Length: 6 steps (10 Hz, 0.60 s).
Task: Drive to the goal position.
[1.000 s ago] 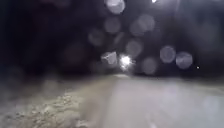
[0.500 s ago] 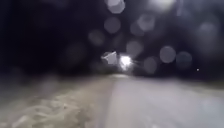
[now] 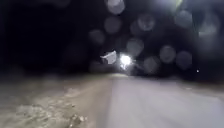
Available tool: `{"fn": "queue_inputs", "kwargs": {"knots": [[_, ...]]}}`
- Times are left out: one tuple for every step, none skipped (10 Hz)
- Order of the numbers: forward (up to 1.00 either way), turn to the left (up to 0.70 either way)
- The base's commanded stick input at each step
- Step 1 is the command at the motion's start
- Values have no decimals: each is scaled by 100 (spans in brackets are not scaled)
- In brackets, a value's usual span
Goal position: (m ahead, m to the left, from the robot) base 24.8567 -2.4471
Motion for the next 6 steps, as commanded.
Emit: {"fn": "queue_inputs", "kwargs": {"knots": [[100,0],[100,0],[100,0],[100,0],[100,0],[100,-6]]}}
